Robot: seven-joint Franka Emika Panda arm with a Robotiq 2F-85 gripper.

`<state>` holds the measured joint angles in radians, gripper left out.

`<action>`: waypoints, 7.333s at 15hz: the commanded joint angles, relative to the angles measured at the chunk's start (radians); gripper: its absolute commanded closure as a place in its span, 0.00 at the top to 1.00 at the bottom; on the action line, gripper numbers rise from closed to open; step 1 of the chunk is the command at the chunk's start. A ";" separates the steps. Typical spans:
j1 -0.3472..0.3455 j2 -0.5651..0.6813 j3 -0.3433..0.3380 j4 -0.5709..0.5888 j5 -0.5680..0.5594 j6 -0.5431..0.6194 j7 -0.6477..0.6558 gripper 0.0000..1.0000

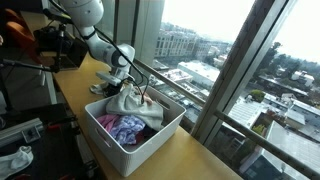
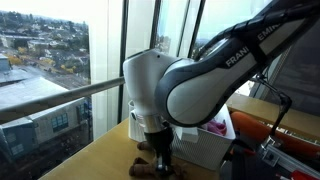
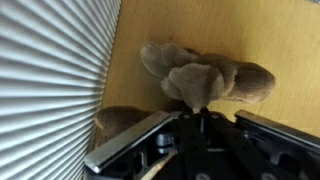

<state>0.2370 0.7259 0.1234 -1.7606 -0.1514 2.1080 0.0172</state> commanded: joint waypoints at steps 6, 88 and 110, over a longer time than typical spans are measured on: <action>0.038 -0.182 -0.007 -0.010 -0.049 -0.042 0.008 0.02; 0.135 0.390 0.069 0.719 0.053 -0.185 -0.090 0.29; -0.094 -0.442 -0.089 0.049 -0.044 -0.279 0.017 0.03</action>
<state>0.1560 0.4229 0.0491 -1.5858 -0.1581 1.8451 0.0085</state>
